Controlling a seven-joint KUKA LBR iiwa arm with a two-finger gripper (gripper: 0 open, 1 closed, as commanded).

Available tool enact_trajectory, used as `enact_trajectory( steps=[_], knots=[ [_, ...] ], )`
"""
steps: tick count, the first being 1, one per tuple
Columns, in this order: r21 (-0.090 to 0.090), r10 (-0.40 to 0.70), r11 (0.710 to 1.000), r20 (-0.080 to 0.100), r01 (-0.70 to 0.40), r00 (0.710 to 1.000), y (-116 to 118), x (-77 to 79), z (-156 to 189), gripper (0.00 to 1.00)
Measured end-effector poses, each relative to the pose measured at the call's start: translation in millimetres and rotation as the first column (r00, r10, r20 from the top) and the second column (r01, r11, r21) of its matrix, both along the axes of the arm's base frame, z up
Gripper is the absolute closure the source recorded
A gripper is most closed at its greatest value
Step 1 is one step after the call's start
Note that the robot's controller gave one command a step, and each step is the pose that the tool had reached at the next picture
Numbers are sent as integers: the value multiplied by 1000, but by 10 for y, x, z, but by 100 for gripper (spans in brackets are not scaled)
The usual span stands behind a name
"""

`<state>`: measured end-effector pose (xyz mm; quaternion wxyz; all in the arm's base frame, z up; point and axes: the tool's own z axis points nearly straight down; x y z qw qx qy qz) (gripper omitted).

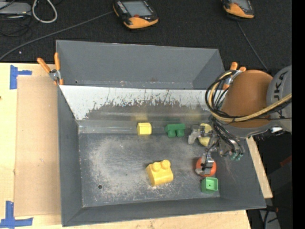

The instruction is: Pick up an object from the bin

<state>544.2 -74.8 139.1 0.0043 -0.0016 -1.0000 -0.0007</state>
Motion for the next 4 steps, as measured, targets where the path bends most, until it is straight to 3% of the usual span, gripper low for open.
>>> enact_trajectory(
  steps=[1,2,3,4],
  knots=[
    [-1,3,1000,8,-3,1000,3,19,44,0],
    [0,109,994,4,-109,994,814,-291,-6,0],
    [0,87,996,7,-87,996,1194,-284,-13,0],
    [1,62,998,-4,-62,998,1262,-506,20,0]
  ],
)
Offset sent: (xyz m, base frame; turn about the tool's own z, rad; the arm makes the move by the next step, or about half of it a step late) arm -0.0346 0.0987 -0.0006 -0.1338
